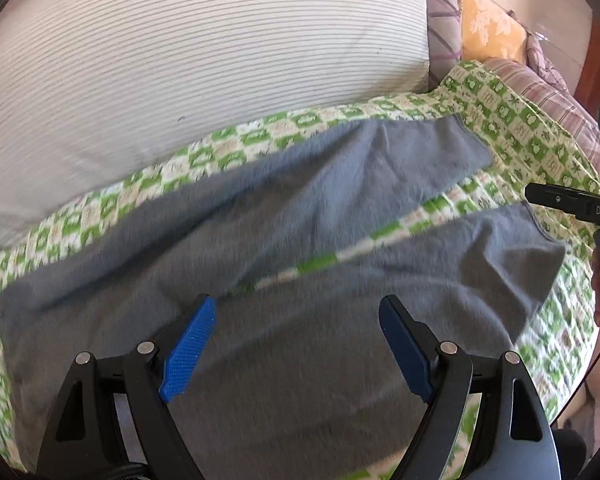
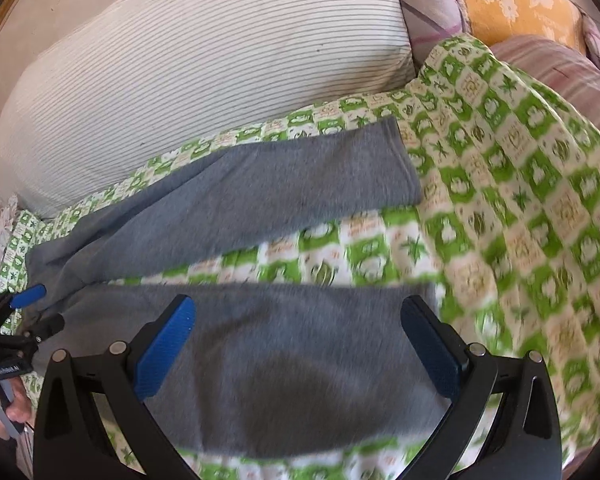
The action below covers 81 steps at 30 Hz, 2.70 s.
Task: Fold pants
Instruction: 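Move both grippers toward the hems of the grey sweatpants legs, then grasp one leg hem with the right gripper while the left gripper grasps the other hem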
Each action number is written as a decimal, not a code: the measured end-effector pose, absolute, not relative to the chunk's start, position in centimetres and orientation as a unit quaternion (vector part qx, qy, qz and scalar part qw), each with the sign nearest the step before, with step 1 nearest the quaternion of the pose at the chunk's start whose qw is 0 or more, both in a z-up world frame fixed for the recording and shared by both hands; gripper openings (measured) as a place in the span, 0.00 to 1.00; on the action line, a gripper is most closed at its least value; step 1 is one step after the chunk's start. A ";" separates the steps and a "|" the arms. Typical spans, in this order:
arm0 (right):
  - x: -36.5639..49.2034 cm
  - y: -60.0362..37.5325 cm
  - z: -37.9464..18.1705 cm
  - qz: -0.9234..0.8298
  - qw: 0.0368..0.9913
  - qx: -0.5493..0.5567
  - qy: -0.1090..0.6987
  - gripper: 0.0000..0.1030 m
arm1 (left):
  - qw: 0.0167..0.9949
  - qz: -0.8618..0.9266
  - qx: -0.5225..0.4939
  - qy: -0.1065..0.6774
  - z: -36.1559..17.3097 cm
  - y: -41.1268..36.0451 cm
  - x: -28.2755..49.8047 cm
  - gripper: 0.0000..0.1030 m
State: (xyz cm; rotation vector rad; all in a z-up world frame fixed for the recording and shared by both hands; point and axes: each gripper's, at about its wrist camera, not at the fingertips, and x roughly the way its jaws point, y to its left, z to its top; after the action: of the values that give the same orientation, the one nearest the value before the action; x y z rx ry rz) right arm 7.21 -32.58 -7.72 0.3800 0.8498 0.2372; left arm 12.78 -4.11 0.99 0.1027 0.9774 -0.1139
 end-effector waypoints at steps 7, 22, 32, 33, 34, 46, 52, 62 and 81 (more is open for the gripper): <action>11.8 -34.0 -7.3 0.113 0.891 0.153 0.411 1.00 | 0.872 -0.071 0.098 0.475 0.9 -4.6 18.1 0.82; 23.9 -40.3 -9.3 0.095 0.869 0.203 0.441 0.85 | 0.841 -0.117 0.172 0.500 -1.8 -4.9 28.1 0.82; 29.2 -39.3 -11.7 0.091 0.859 0.168 0.476 0.54 | 0.814 -0.126 0.173 0.540 -5.8 -4.2 30.5 0.55; 29.3 -38.9 -12.0 0.086 0.859 0.158 0.479 0.43 | 0.811 -0.132 0.162 0.546 -6.0 -4.0 30.6 0.39; 29.4 -38.7 -12.0 0.079 0.862 0.152 0.477 0.38 | 0.813 -0.136 0.155 0.545 -5.8 -3.8 30.8 0.20; 21.5 -41.4 -7.7 0.145 0.885 0.200 0.395 0.13 | 0.841 -0.182 0.075 0.503 -0.2 -0.7 21.6 0.06; 16.8 -41.9 -8.6 0.191 0.874 0.218 0.390 0.13 | 0.839 -0.196 0.053 0.504 -0.1 -1.4 16.3 0.06; 8.7 -42.1 -9.8 0.216 0.879 0.211 0.368 0.13 | 0.849 -0.206 0.048 0.485 0.6 -2.4 9.3 0.06; 3.6 -42.3 -13.1 0.180 0.870 0.228 0.398 0.40 | 0.838 -0.195 0.043 0.507 -4.0 -3.8 6.0 0.17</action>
State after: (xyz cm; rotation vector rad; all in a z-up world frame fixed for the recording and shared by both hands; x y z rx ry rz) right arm 3.63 -42.25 -13.12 0.4763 0.8333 0.3755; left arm 6.00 -3.79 -3.97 0.0919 1.0728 -0.4132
